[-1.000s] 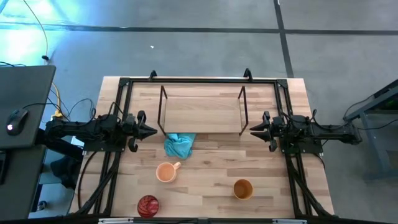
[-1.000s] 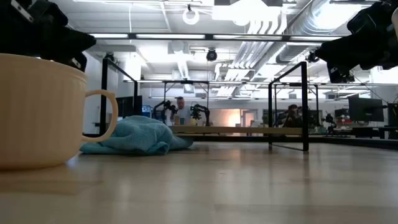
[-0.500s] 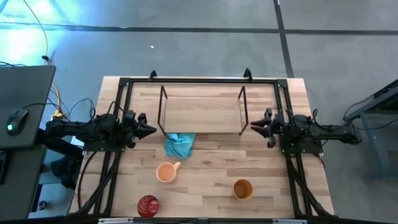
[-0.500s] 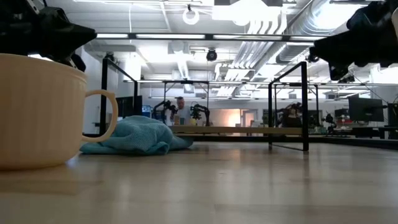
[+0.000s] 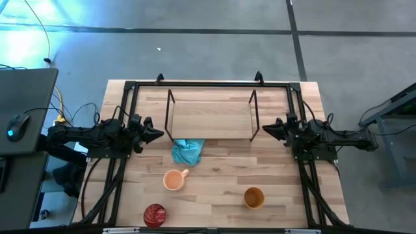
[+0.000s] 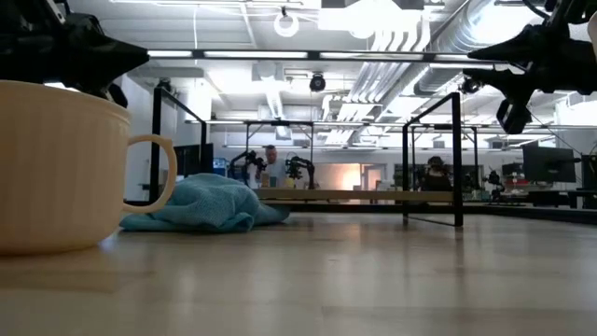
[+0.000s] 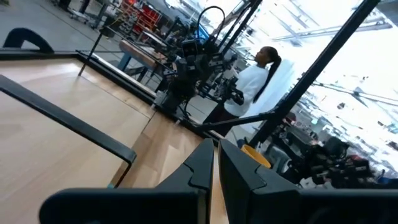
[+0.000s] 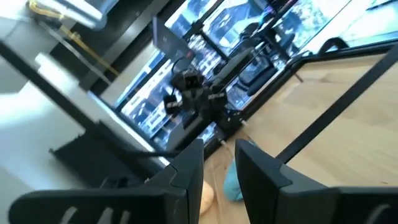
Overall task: Stack small to large cups/mugs on shelf
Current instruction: Put the orange cup on the shelf
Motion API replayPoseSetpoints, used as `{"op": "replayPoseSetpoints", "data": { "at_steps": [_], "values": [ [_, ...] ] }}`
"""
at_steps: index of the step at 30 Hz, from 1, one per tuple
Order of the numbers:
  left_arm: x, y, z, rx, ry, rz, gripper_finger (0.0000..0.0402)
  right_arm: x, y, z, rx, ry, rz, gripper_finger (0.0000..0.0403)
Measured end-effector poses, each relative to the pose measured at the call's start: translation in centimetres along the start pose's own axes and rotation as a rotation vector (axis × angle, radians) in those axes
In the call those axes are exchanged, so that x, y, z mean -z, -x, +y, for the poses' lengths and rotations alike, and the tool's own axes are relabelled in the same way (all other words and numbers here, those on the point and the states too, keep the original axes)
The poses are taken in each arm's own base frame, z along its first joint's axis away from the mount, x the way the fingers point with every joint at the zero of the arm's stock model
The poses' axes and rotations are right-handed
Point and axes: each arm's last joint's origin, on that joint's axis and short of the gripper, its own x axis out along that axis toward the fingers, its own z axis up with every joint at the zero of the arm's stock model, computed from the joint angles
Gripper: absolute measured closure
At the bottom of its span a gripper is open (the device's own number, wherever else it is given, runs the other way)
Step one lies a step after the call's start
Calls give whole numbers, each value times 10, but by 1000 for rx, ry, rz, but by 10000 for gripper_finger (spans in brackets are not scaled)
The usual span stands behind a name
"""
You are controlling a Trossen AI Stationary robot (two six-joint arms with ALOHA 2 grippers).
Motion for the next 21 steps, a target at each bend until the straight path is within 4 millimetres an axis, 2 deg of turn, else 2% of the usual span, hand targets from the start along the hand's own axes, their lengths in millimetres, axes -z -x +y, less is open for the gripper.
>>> {"op": "replayPoseSetpoints", "data": {
  "at_steps": [2, 7, 16, 18, 21],
  "values": [
    [0, 0, 0, -11, 7, -7, 387, 0, 0, 0, 12, -37, -12, 320],
    [-4, 0, -1, 0, 161, -50, 387, 1, 0, -2, 38, -101, -8, 320],
    [-4, 0, -3, 29, 220, -42, 387, 1, 0, -3, 43, -177, -5, 320],
    [-4, 0, -3, 40, 234, -34, 387, -1, 0, 0, 9, -103, -14, 320],
    [-3, 0, -4, 76, 233, -5, 387, -6, 1, 10, -141, 82, -32, 320]
  ]
}}
